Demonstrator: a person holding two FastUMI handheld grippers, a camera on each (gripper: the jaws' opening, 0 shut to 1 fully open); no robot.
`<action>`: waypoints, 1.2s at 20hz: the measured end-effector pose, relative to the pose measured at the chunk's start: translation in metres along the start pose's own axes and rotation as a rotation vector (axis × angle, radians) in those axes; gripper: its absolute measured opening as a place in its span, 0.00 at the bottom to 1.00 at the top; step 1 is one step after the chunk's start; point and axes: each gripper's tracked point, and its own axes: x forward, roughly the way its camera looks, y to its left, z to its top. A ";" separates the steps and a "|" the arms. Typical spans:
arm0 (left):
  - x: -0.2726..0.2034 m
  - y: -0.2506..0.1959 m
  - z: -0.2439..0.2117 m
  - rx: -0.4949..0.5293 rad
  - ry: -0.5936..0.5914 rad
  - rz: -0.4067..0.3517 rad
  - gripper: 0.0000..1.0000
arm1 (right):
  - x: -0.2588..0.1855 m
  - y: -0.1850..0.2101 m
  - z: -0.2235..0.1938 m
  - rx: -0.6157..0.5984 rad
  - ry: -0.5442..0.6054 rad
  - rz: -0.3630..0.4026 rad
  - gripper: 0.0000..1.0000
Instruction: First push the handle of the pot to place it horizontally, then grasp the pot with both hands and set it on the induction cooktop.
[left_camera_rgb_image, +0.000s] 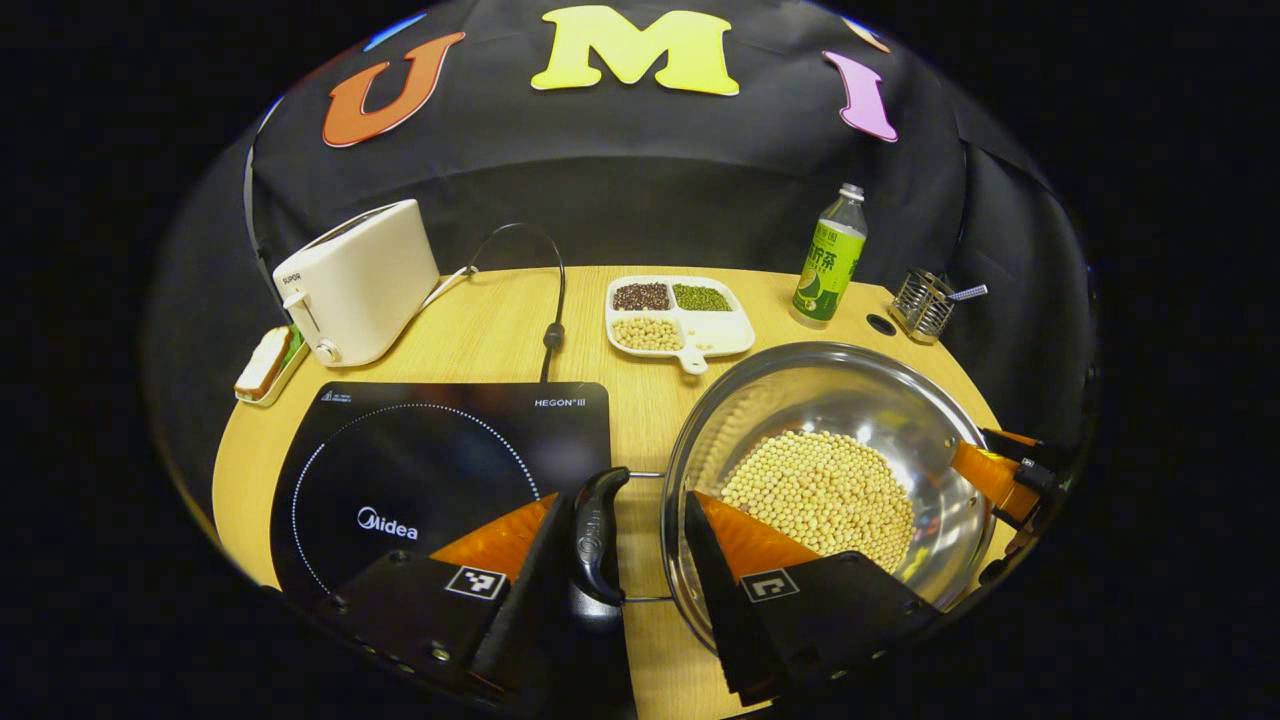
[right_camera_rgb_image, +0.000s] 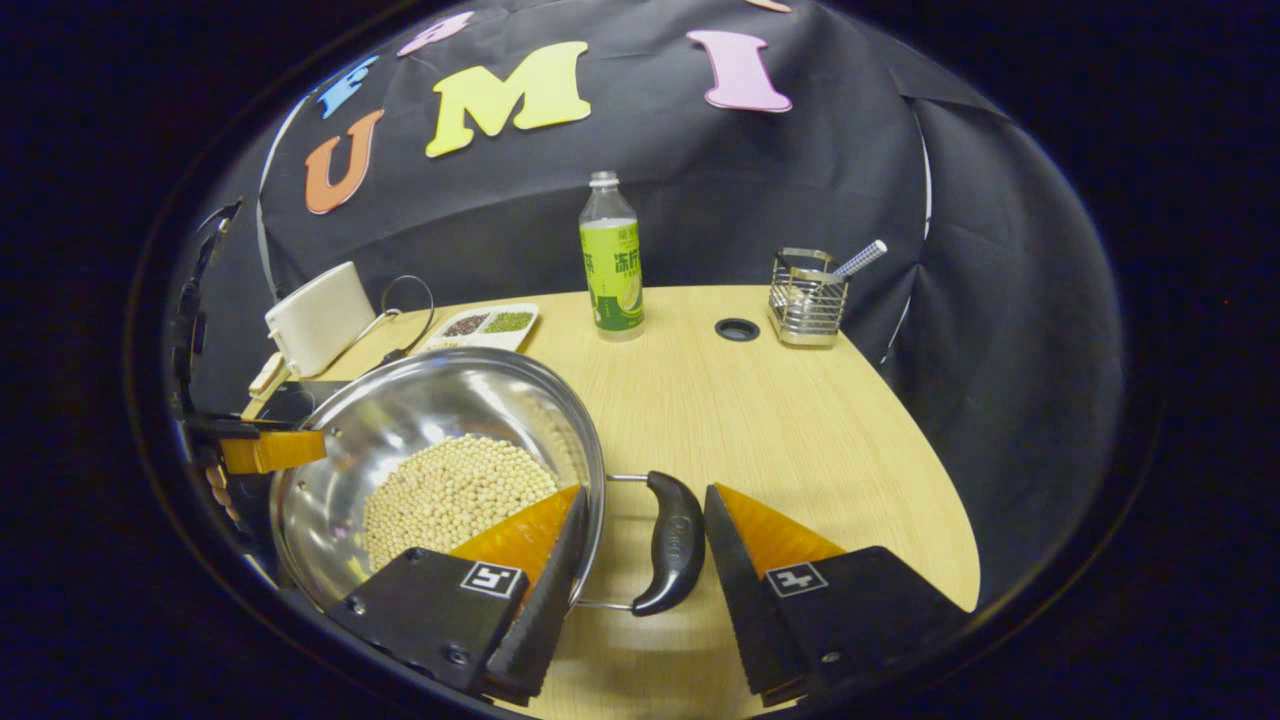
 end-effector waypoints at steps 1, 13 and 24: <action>-0.001 0.000 0.000 -0.008 -0.001 -0.009 0.66 | 0.001 0.001 -0.001 0.006 0.005 0.001 0.72; 0.002 -0.001 -0.001 0.026 -0.020 -0.037 0.46 | -0.006 0.002 -0.004 0.031 0.029 -0.019 0.62; -0.062 -0.005 -0.012 0.065 -0.055 -0.051 0.57 | -0.078 0.007 -0.003 0.045 0.031 -0.018 0.60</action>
